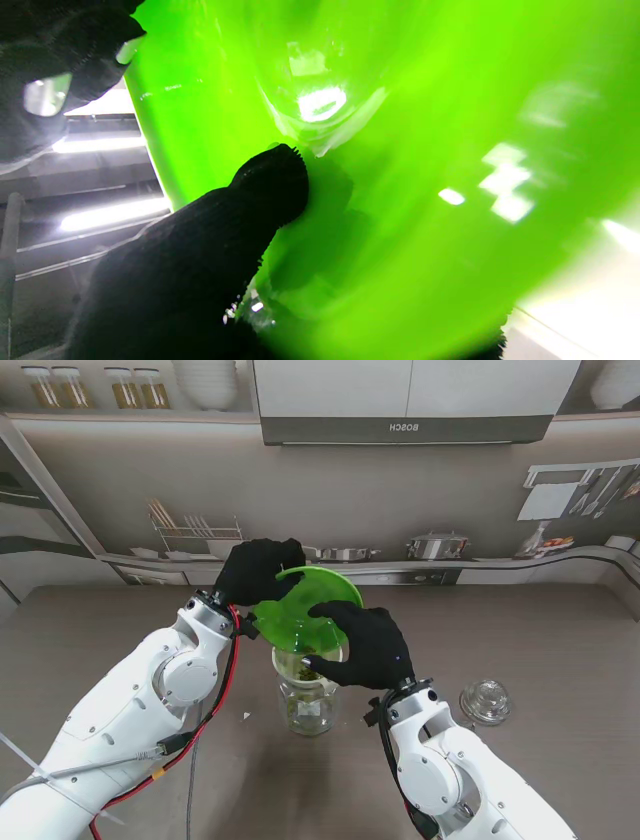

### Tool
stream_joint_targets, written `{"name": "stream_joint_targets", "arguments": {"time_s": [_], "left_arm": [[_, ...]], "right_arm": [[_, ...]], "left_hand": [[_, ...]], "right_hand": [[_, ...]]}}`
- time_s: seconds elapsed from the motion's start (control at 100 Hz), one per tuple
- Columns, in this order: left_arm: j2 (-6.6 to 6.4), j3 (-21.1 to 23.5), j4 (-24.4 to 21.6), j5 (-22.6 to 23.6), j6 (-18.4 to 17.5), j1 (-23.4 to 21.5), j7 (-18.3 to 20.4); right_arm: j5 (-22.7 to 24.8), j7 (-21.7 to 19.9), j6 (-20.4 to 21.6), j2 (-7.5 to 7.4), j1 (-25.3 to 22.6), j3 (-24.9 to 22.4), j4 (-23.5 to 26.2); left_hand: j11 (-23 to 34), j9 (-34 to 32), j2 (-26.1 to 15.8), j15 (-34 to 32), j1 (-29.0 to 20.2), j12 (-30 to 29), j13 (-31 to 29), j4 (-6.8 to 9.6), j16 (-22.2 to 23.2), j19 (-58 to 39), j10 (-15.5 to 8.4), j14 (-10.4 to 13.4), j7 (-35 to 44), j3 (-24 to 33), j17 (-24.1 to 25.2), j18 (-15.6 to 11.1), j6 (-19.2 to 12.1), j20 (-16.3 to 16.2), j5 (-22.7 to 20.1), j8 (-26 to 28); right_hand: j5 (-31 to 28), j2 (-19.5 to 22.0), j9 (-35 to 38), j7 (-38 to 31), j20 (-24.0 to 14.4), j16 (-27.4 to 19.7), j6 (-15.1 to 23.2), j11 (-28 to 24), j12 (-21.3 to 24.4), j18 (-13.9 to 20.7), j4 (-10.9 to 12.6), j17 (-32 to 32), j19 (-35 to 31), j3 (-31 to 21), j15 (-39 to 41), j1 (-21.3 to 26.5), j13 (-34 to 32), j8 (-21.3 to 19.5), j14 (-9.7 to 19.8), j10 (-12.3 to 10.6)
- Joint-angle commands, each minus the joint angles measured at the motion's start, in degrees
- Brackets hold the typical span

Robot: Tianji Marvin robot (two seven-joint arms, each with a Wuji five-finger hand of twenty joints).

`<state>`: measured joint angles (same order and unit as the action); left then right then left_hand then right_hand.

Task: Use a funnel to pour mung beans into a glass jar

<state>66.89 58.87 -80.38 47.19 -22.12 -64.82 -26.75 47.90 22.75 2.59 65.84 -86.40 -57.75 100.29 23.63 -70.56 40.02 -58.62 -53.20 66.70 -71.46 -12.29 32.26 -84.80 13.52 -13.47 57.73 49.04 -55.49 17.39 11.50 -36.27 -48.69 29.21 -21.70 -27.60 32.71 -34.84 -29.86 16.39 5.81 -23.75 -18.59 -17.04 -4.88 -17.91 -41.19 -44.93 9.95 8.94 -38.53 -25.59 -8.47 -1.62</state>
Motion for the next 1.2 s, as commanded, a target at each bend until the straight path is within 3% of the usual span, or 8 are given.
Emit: {"name": "stream_joint_targets", "arguments": {"time_s": [0.0,0.4,1.19], "left_arm": [[-0.02,0.14,-0.65,0.1,-0.26,0.24,0.78],[-0.12,0.36,-0.82,0.71,-0.49,0.22,0.46],[0.74,3.96,-5.4,-12.1,11.84,-1.81,10.0]], "right_arm": [[0.23,-0.59,-0.08,0.25,-0.15,0.16,0.06],[0.25,-0.89,-0.15,0.2,-0.31,-0.03,0.29],[-0.67,-0.03,0.16,0.5,0.02,-0.11,-0.45]], "left_hand": [[0.72,-1.71,-2.43,-1.69,-5.58,0.78,-1.34,1.68,-0.05,-0.82,0.62,1.27,6.2,4.72,-2.77,-3.74,-5.53,0.62,-1.48,0.86],[0.75,-1.36,-2.68,-1.42,-5.51,1.2,-1.37,1.66,-0.11,-0.58,0.34,1.48,6.7,4.46,-2.75,-3.97,-5.7,0.92,-1.07,0.53],[0.74,-1.29,-2.94,-1.36,-6.1,1.37,-1.33,1.99,0.09,-0.51,0.75,0.94,6.43,3.69,-2.65,-3.19,-5.15,0.9,-1.27,0.33]], "right_hand": [[1.56,1.17,-1.69,-0.8,0.76,-0.82,-0.24,-0.23,0.65,1.7,1.54,0.65,-0.81,-1.28,0.12,-1.4,-0.29,1.43,1.02,-1.13],[1.59,1.18,-1.55,-0.82,0.93,-0.83,-0.2,-0.24,0.7,1.62,1.53,0.67,-0.9,-1.33,0.15,-1.4,-0.44,1.53,1.1,-1.16],[1.34,1.46,-1.45,-1.07,1.11,-0.66,-0.18,-0.34,0.7,1.66,1.51,0.37,-1.34,-1.62,0.44,-1.71,-0.95,1.61,1.13,-1.22]]}}
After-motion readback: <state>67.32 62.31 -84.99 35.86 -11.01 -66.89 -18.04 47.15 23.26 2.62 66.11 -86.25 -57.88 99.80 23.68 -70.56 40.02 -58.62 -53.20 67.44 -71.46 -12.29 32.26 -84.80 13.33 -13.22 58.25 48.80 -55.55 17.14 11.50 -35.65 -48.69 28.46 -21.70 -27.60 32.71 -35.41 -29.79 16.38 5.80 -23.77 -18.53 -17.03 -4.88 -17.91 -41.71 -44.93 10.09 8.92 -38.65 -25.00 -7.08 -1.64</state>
